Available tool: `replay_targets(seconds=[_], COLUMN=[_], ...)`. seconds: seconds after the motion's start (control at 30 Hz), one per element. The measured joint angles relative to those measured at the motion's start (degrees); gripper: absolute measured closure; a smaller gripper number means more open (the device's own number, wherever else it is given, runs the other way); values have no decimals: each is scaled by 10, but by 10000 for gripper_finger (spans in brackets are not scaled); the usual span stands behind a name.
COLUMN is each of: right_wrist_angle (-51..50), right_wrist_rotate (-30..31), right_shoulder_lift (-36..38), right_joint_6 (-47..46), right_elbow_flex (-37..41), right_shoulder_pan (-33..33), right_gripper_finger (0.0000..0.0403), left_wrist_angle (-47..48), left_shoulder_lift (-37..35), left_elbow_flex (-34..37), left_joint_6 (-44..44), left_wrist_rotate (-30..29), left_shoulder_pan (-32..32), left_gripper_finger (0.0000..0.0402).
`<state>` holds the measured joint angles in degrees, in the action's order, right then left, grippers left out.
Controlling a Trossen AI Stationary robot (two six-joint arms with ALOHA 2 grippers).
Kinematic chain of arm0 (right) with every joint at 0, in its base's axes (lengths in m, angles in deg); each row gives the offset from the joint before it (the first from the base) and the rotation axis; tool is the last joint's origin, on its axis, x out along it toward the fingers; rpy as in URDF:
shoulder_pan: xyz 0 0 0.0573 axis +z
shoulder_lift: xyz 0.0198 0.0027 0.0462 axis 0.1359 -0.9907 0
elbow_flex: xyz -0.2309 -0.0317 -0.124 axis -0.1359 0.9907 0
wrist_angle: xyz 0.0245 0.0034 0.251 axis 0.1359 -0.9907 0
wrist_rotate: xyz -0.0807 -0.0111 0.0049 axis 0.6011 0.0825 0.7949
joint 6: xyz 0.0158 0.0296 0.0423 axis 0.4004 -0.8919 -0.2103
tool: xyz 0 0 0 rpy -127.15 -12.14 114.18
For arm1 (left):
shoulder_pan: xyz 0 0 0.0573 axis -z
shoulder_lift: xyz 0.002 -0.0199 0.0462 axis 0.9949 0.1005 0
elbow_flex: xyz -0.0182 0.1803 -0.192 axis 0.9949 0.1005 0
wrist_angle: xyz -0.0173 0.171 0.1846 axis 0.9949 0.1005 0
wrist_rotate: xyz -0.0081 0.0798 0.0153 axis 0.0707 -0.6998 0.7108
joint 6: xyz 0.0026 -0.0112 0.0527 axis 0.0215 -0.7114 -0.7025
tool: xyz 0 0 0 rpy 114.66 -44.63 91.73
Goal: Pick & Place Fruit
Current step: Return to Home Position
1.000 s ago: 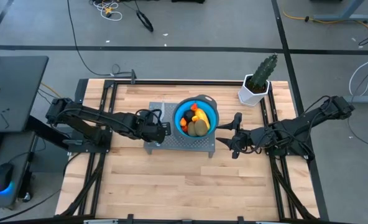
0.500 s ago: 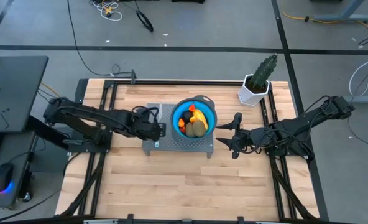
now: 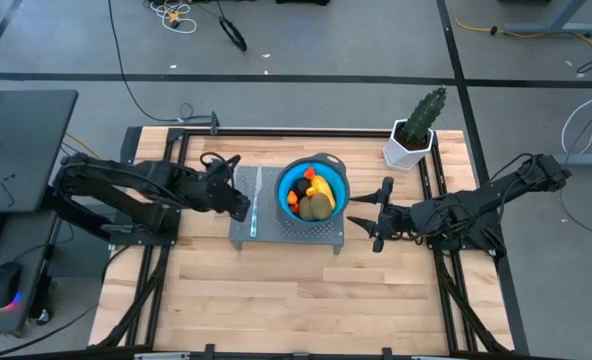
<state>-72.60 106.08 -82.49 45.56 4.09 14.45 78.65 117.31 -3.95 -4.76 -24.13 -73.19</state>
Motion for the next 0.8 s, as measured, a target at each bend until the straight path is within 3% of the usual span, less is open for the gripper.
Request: replay_targets(seconds=[0.27, 0.5, 0.63, 0.73, 0.8], right_wrist_angle=[17, 18, 30, 57, 65], right_wrist_rotate=[-30, -175, -245, -236, -198], right_shoulder_lift=[24, 21, 17, 17, 17], right_joint_6=[-42, -105, -130, -157, -171], right_elbow_flex=[0, 0, 0, 0, 0], right_shoulder_pan=[0, 0, 1, 1, 1], right_gripper_finger=[165, 165, 165, 165, 165], left_wrist_angle=[-28, -160, -280, -394, -484], left_shoulder_lift=[-14, -13, -16, -32, -46], left_elbow_flex=[1, 0, 27, 75, 114], left_joint_6=[-168, -427, -561, -643, -692], left_wrist_rotate=[-75, -156, -114, -49, -13], left_shoulder_pan=[1, 7, 12, 11, 4], left_gripper_finger=[228, 228, 228, 228, 228])
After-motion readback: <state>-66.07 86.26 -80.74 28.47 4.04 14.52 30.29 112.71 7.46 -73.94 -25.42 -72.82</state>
